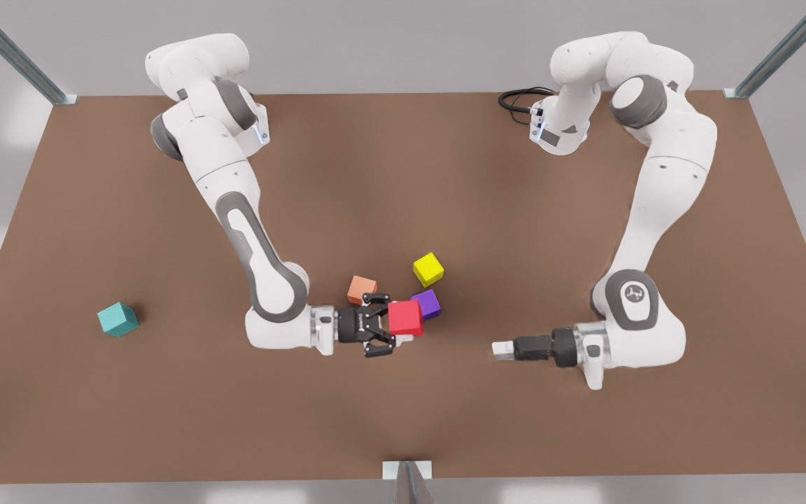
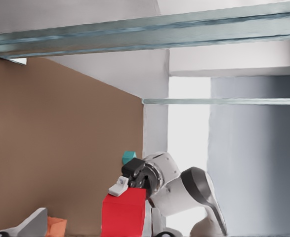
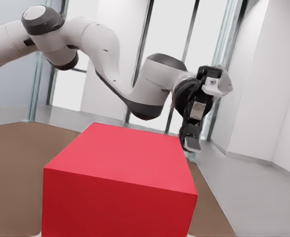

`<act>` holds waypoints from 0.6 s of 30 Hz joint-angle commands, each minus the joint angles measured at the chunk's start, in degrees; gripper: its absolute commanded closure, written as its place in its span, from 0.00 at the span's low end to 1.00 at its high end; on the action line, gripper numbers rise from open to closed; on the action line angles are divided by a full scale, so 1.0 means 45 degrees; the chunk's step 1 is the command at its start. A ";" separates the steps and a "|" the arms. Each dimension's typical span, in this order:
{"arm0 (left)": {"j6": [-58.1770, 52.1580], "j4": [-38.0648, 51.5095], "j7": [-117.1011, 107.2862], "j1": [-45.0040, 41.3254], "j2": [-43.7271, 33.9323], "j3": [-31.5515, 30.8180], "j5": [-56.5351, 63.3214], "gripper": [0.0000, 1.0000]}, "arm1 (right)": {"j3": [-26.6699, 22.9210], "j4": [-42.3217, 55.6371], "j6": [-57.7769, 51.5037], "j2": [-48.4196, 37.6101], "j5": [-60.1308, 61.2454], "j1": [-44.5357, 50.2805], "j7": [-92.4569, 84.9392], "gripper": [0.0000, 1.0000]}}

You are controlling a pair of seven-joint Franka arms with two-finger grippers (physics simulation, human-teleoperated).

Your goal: Pick up red wooden cube and pass to hand red wooden cube and place in blue wooden cube

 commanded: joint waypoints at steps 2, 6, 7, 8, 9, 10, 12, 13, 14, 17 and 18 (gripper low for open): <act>-0.8324 0.0293 -0.3307 0.0418 -0.2118 -0.0336 1.2691 0.00 | -0.0629 -0.0019 -0.0584 -0.0318 -0.2134 -0.0353 0.0167 0.45; -0.6500 -0.3972 -0.5553 -0.1819 -0.7129 0.4397 1.0688 0.00 | -0.0727 -0.0155 -0.1834 -0.1118 -0.9594 -0.2091 0.2024 0.45; -0.4359 -0.6797 -0.5145 -0.3956 -0.9151 0.7594 0.8687 0.00 | -0.0786 -0.0195 -0.2653 -0.1821 -1.2192 -0.2501 0.2745 0.45; -0.5629 -0.5977 -0.4538 -0.4112 -0.8604 0.7535 0.8707 0.00 | -0.0786 -0.0175 -0.2869 -0.2251 -1.3697 -0.2658 0.3000 0.45; -0.5806 -0.5858 -0.4596 -0.4289 -0.8467 0.7516 0.8707 0.00 | -0.0902 -0.0175 -0.2869 -0.2388 -1.4908 -0.2755 0.3000 0.45; -0.5845 -0.5858 -0.4577 -0.4327 -0.8252 0.7477 0.8648 0.00 | -0.1410 -0.0117 -0.2850 -0.2486 -1.6061 -0.2756 0.2962 0.45; -0.6021 -0.5839 -0.4538 -0.4327 -0.8193 0.7164 0.8433 0.00 | -0.1645 -0.0116 -0.2713 -0.2818 -1.8736 -0.2756 0.2922 0.45; -0.6040 -0.5780 -0.4538 -0.4210 -0.8213 0.7183 0.8356 0.00 | -0.1645 -0.0116 -0.2401 -0.2916 -1.9792 -0.2775 0.2883 0.45; -0.6041 -0.5761 -0.4557 -0.4249 -0.8193 0.7184 0.8336 0.00 | -0.1975 -0.0136 -0.2167 -0.2935 -2.0242 -0.2814 0.2786 0.45; -0.6294 -0.5761 -0.4538 -0.4210 -0.8193 0.7184 0.8297 0.00 | -0.2387 -0.0234 -0.2030 -0.2935 -2.0907 -0.2951 0.2571 0.47; -0.6431 -0.5761 -0.4557 -0.4230 -0.8193 0.7184 0.8121 0.00 | -0.2407 -0.0253 -0.2030 -0.2936 -2.0907 -0.3107 0.2356 0.47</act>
